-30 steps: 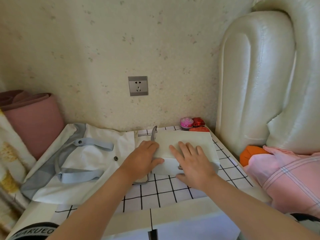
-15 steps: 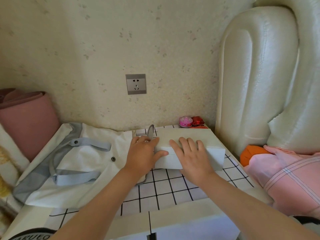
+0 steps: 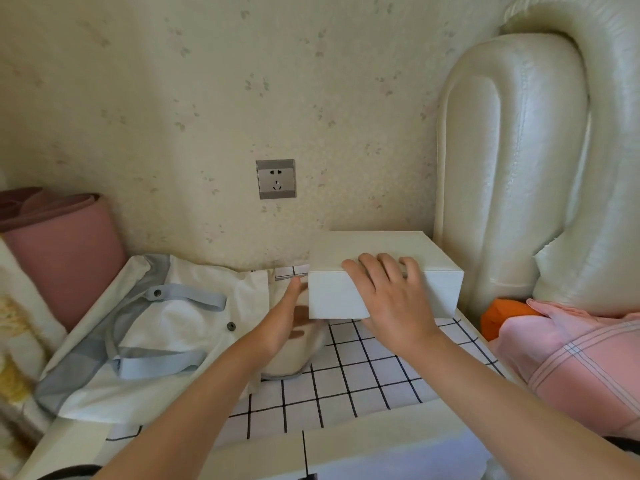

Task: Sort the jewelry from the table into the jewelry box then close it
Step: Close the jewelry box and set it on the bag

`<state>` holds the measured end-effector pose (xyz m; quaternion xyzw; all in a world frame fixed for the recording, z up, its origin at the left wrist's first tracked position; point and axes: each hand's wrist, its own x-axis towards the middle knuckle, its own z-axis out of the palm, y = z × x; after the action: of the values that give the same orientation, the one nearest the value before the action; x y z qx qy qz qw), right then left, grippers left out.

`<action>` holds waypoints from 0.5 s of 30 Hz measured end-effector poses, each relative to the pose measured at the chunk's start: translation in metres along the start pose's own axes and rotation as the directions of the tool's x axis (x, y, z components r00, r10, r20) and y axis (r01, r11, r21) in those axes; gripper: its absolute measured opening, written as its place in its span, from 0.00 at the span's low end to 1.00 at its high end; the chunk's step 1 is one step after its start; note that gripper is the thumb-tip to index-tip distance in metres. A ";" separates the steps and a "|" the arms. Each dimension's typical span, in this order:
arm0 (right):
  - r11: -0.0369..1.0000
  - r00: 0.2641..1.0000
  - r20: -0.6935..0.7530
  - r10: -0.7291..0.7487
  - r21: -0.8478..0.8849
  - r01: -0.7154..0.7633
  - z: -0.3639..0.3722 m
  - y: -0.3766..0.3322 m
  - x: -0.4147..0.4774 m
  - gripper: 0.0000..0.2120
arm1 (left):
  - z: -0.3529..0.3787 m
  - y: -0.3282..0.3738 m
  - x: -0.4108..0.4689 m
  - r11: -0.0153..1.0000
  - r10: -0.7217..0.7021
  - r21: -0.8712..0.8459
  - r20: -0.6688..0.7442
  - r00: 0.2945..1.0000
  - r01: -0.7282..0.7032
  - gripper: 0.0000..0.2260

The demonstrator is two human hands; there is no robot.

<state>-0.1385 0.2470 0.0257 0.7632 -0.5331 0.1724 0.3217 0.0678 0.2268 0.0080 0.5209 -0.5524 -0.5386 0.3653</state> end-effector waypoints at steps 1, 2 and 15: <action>1.000 1.000 -0.024 -0.005 0.015 0.006 -0.005 0.000 0.003 0.38 | -0.001 0.002 -0.001 1.000 -0.031 0.006 -0.003 1.000 0.031 0.23; 0.999 0.999 -0.045 -0.015 0.032 0.017 -0.009 0.000 0.005 0.37 | -0.001 0.005 -0.003 1.000 -0.015 -0.007 -0.024 1.000 0.015 0.24; 0.918 0.941 -0.117 -0.317 0.213 0.336 0.020 -0.081 0.027 0.24 | -0.105 0.000 -0.040 0.757 0.433 0.632 -0.297 0.851 -0.165 0.27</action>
<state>-0.0552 0.2331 0.0022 0.8659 -0.3614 0.2075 0.2767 0.1763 0.2432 0.0308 0.6141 -0.6749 -0.1476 0.3816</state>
